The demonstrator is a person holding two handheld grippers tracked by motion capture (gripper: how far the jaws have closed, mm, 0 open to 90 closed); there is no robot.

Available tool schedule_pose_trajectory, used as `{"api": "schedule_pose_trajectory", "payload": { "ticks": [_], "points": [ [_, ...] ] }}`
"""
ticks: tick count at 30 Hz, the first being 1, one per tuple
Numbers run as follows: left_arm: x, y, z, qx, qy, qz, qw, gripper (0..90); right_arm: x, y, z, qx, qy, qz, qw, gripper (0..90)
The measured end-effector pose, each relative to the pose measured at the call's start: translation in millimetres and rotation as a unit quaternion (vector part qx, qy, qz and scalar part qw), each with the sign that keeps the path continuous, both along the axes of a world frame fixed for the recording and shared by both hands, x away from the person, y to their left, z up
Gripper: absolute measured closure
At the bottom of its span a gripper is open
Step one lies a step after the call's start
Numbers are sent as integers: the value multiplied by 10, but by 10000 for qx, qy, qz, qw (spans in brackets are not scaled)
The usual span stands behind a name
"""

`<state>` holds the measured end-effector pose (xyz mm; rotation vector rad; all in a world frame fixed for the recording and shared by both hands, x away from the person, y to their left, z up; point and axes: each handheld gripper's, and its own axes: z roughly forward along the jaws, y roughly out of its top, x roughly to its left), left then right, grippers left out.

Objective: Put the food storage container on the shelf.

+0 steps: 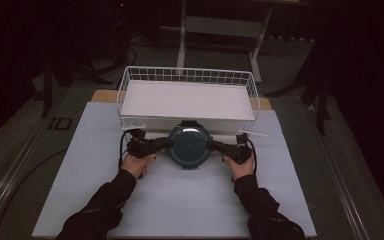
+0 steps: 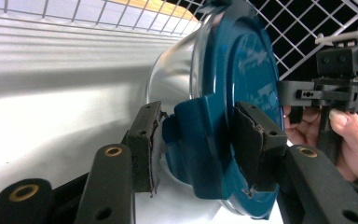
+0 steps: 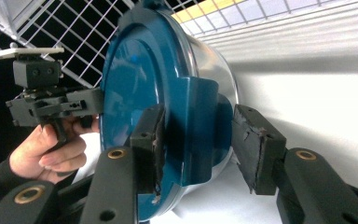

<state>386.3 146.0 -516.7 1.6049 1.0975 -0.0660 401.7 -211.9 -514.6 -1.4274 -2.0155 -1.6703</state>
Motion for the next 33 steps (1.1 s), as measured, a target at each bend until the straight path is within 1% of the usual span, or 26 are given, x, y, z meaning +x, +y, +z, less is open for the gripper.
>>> {"api": "schedule_pose_trajectory", "payload": {
  "ticks": [1, 2, 3, 4, 5, 8, 11, 12, 13, 14, 16, 18, 19, 20, 21, 22, 23, 24, 25, 26, 27, 28, 30, 31, 32, 33],
  "points": [
    [0, 4, -14, -23, 3, 48, 10000, 537, -4, 8, 3, -38, -10, -61, 10000, 541],
    [0, 1, -15, -15, -8, 54, 10000, 532, -8, 21, 4, -74, -93, -120, 9999, 538],
    [-4, -9, -12, 8, -42, 71, 10000, 530, -10, 25, 8, -100, -111, -149, 9998, 538],
    [-14, -23, -5, 86, -139, 129, 9998, 526, -11, 31, 16, -145, -140, -201, 9996, 538],
    [-18, -36, 9, 145, -164, 182, 9996, 524, -14, 41, 25, -167, -155, -266, 9994, 540],
    [3, -51, 37, 198, -139, 257, 9994, 525, -12, 61, 40, -221, -184, -354, 9990, 546],
    [5, -69, 61, 316, -191, 341, 9987, 514, -3, 64, 42, -277, -187, -413, 9986, 496],
    [5, -69, 61, 316, -191, 341, 9987, 514, -3, 64, 42, -277, -187, -413, 9986, 496],
    [-5, -94, 76, 398, -234, 468, 9978, 514, -5, 70, 44, -315, -216, -450, 9983, 492],
    [-3, -100, 78, 417, -259, 507, 9975, 497, -1, 77, 50, -345, -249, -476, 9980, 491],
    [1, -105, 78, 398, -229, 549, 9974, 490, -5, 92, 68, -419, -276, -505, 9975, 488],
    [7, -100, 72, 369, -198, 528, 9977, 480, -11, 98, 77, -423, -257, -509, 9975, 474],
    [11, -92, 69, 371, -211, 528, 9977, 480, -15, 101, 83, -419, -302, -528, 9973, 461],
    [5, -94, 75, 360, -202, 515, 9978, 470, -42, 83, 126, -474, -445, -533, 9965, 447],
    [0, -95, 82, 360, -229, 491, 9979, 470, -42, 83, 126, -474, -445, -533, 9965, 447],
    [-8, -91, 95, 335, -248, 454, 9981, 445, -50, 76, 142, -454, -451, -516, 9966, 434],
    [-19, -88, 114, 259, -264, 387, 9986, 421, -57, 67, 155, -442, -439, -507, 9968, 430],
    [-36, -89, 135, 248, -281, 377, 9986, 393, -71, 59, 168, -410, -435, -493, 9970, 425],
    [-57, -86, 153, 266, -323, 298, 9987, 309, -96, 58, 195, -496, -514, -428, 9965, 421],
    [-80, -83, 169, 295, -410, 172, 9986, 309, -96, 58, 195, -496, -514, -428, 9965, 421],
    [-99, -82, 186, 396, -478, 123, 9980, 272, -119, 58, 212, -506, -536, -426, 9964, 420],
    [-127, -84, 201, 431, -462, 132, 9979, 258, -137, 58, 227, -486, -551, -395, 9965, 409],
    [-149, -82, 211, 438, -469, 82, 9979, 162, -155, 65, 243, -498, -568, -368, 9965, 409],
    [-191, -67, 226, 525, -496, -10, 9974, 162, -174, 70, 255, -502, -600, -342, 9963, 409],
    [-212, -57, 232, 509, -502, -47, 9974, 148, -202, 81, 271, -492, -584, -259, 9967, 394],
    [-239, -48, 238, 525, -497, -72, 9974, 141, -214, 86, 276, -492, -588, -243, 9968, 394]
  ]
}}
